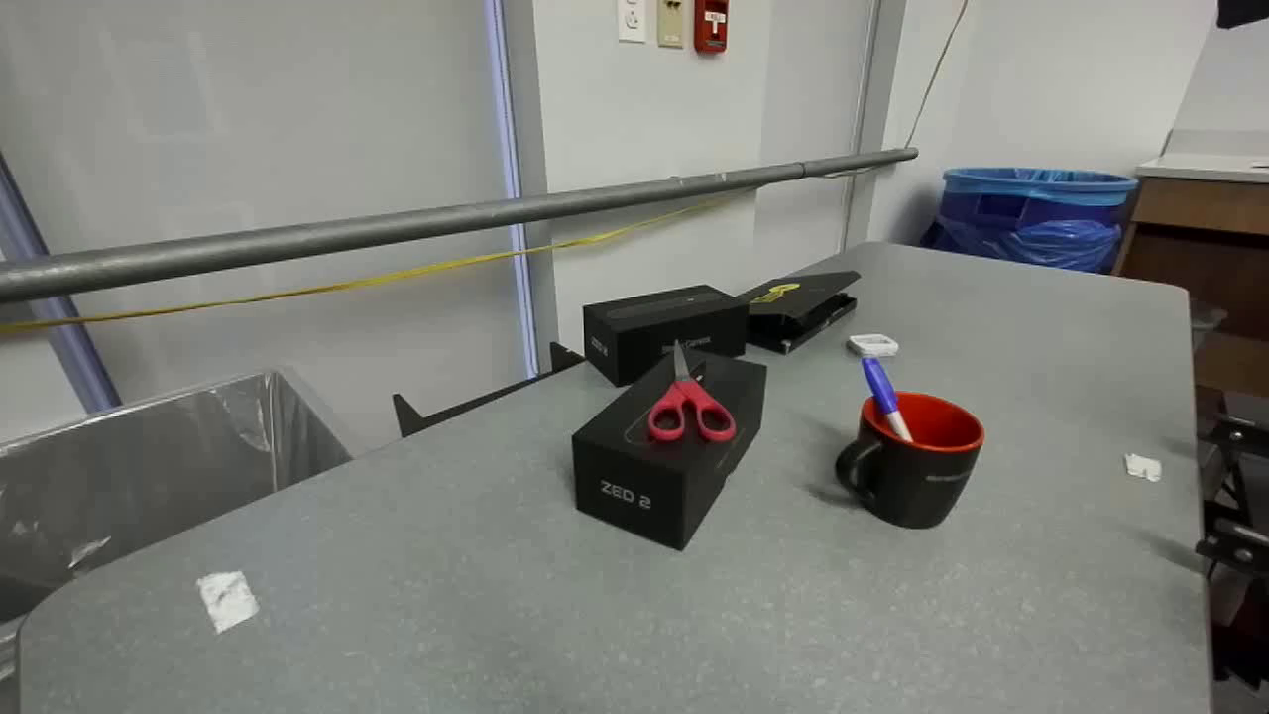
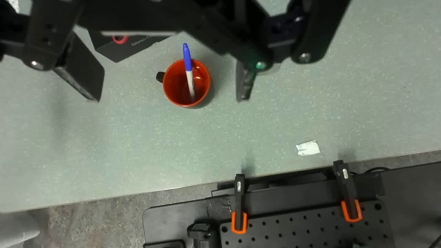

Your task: Remove the marker from the mug cup and place it on the table

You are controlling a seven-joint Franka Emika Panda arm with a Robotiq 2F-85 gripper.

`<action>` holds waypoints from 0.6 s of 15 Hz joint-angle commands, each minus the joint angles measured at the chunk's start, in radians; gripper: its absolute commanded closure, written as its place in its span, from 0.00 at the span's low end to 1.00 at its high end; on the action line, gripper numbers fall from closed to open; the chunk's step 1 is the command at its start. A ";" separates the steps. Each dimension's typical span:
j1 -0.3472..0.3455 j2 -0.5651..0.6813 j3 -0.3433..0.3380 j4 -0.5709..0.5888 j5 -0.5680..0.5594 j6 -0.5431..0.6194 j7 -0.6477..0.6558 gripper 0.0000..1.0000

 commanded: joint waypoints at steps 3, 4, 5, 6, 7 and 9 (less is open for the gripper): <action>-0.016 0.001 0.013 0.002 0.006 -0.003 -0.006 0.00; -0.016 0.001 0.013 0.002 0.006 -0.003 -0.006 0.00; -0.016 0.001 0.013 0.002 0.006 -0.003 -0.006 0.00; -0.016 0.001 0.013 0.002 0.006 -0.003 -0.006 0.00; -0.016 0.001 0.013 0.002 0.006 -0.003 -0.006 0.00; -0.019 0.017 0.031 -0.016 0.001 0.074 0.017 0.00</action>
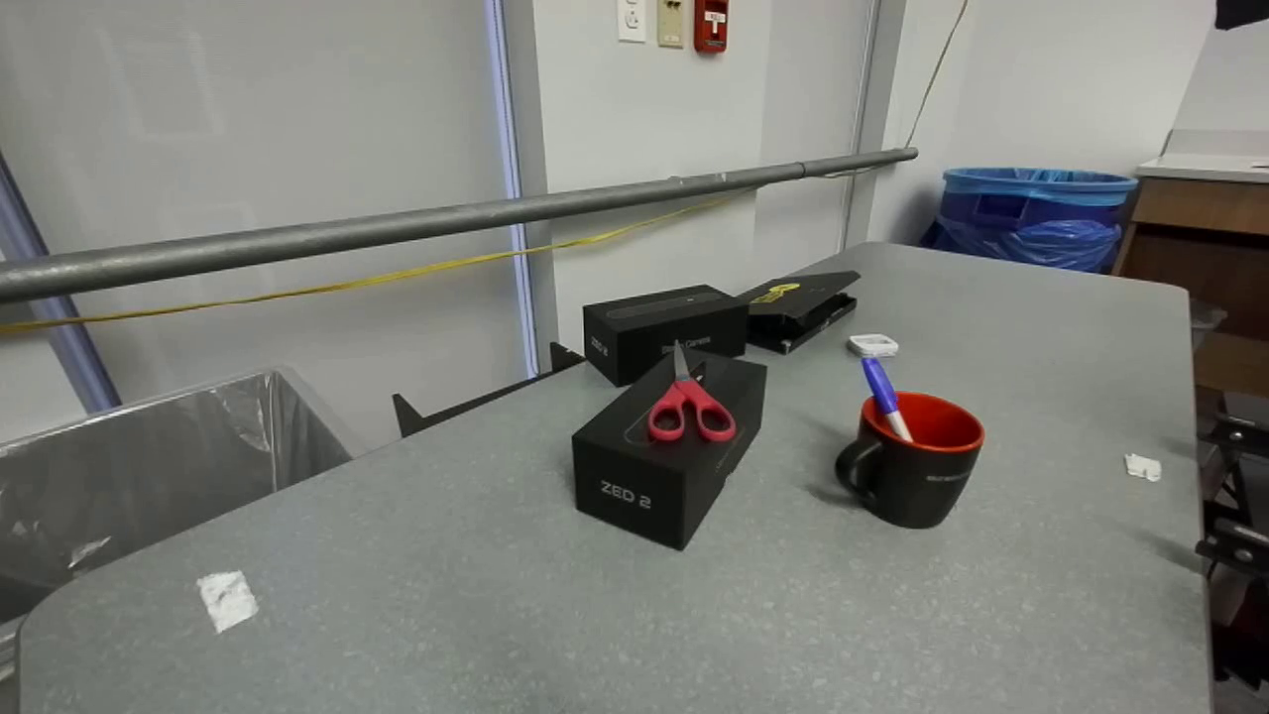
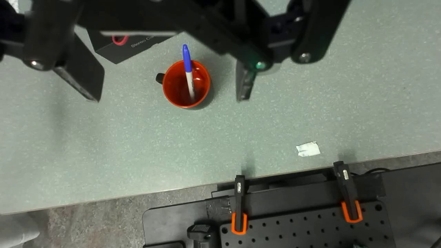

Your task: Remove the marker from the mug cup and place it on the table

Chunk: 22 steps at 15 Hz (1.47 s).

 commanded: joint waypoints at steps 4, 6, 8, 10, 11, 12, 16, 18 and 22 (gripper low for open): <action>-0.011 0.120 0.071 -0.065 -0.005 0.283 0.044 0.00; -0.006 0.184 0.098 -0.093 -0.016 0.425 0.071 0.00; 0.000 0.262 0.127 -0.103 -0.035 0.536 0.109 0.00; 0.005 0.325 0.142 -0.098 -0.045 0.598 0.144 0.00; 0.009 0.349 0.143 -0.091 -0.041 0.612 0.153 0.00; 0.013 0.361 0.142 -0.088 -0.034 0.618 0.158 0.00; 0.017 0.357 0.128 -0.102 -0.024 0.604 0.125 0.00; 0.017 0.357 0.128 -0.099 -0.024 0.604 0.126 0.00; 0.011 0.440 0.146 -0.071 -0.059 0.685 0.188 0.00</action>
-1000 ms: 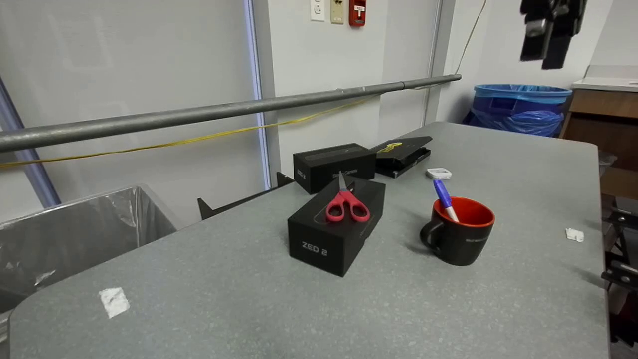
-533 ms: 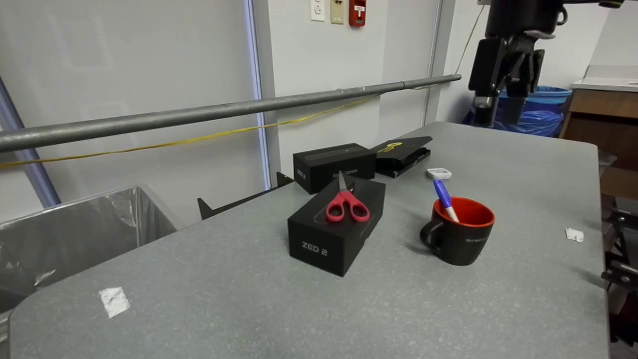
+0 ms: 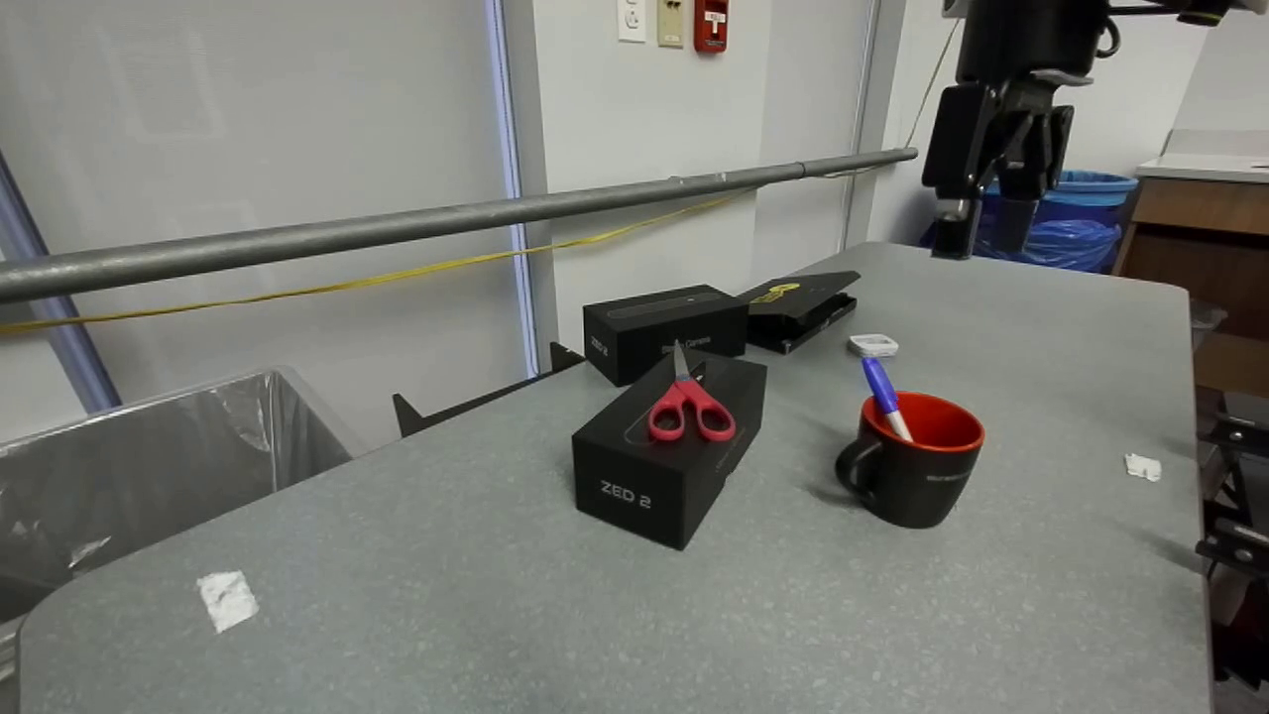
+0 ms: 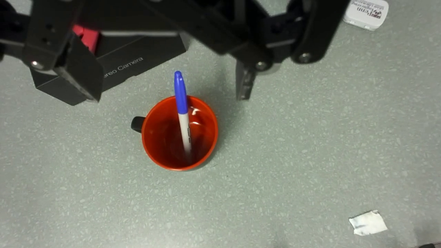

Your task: Remove the marker from the mug cup and place it on the table

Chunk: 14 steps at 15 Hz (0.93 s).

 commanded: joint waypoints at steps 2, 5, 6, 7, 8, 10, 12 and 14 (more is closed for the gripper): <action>0.016 0.153 0.005 0.054 -0.042 0.121 0.068 0.00; 0.033 0.264 0.004 0.103 -0.071 0.179 0.101 0.00; 0.042 0.297 0.000 0.116 -0.102 0.203 0.136 0.00; 0.053 0.325 -0.008 0.130 -0.128 0.220 0.164 0.00; 0.065 0.351 -0.018 0.145 -0.160 0.235 0.196 0.00; 0.091 0.400 -0.037 0.178 -0.200 0.242 0.242 0.00; 0.122 0.437 -0.059 0.204 -0.237 0.243 0.289 0.00; 0.149 0.462 -0.076 0.223 -0.255 0.236 0.315 0.00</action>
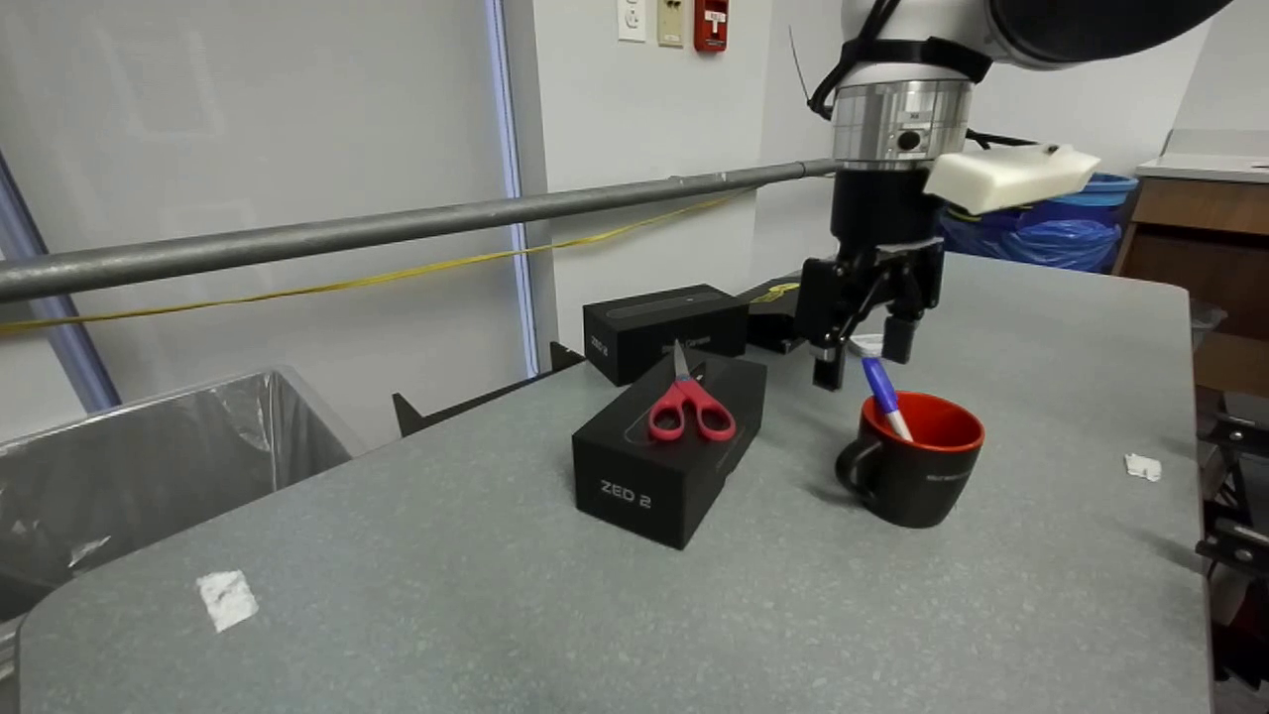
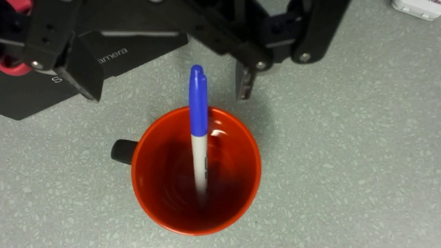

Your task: Remove the marker from the mug cup and place it on the table

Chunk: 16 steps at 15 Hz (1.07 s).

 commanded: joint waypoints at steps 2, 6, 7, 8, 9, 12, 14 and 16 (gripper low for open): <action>0.083 0.063 -0.062 0.052 -0.075 0.014 0.108 0.00; 0.122 0.033 -0.101 0.018 -0.136 0.004 0.191 0.00; 0.124 0.029 -0.105 0.013 -0.145 0.000 0.203 0.00; 0.126 0.025 -0.111 0.008 -0.158 -0.001 0.222 0.10; 0.125 0.023 -0.115 0.007 -0.163 -0.001 0.232 0.28; 0.109 0.021 -0.110 0.009 -0.139 -0.005 0.221 0.51; 0.107 0.014 -0.112 0.006 -0.136 -0.003 0.222 0.67; 0.104 0.001 -0.111 -0.001 -0.131 0.000 0.220 0.81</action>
